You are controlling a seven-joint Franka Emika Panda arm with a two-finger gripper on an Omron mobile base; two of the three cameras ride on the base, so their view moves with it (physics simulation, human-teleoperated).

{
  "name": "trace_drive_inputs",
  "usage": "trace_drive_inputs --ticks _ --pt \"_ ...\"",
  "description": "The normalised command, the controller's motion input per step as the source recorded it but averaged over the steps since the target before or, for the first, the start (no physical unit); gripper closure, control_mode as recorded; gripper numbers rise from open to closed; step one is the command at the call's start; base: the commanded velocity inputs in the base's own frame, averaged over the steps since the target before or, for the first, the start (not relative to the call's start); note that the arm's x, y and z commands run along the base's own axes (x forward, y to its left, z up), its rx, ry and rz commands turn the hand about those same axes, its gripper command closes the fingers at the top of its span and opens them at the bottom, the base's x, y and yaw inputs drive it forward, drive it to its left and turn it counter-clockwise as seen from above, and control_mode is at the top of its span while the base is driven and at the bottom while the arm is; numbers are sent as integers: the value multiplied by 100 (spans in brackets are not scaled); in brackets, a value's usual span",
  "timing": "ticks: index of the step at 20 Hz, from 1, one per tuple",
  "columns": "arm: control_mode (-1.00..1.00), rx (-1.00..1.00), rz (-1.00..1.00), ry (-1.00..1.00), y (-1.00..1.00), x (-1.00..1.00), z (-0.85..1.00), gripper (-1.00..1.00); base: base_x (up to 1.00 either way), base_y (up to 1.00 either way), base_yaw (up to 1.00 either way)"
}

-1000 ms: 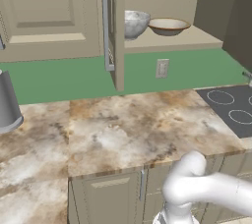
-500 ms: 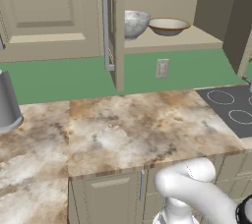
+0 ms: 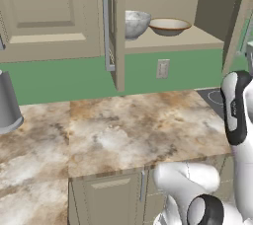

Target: Open the cabinet. Pick the bowls from the counter and place them in the cabinet. Then close the cabinet.

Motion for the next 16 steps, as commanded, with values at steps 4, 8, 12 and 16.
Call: trace_drive_inputs --ticks 4,8,12,16 --pt "-100 -10 -65 2 84 28 9 -100 0 0 0" --pt "-100 1 -27 -14 100 38 0 -100 0 0 0" --pt "-100 8 0 -3 71 89 16 -100 0 0 0" --pt "-100 9 18 5 18 100 54 -100 0 0 0"
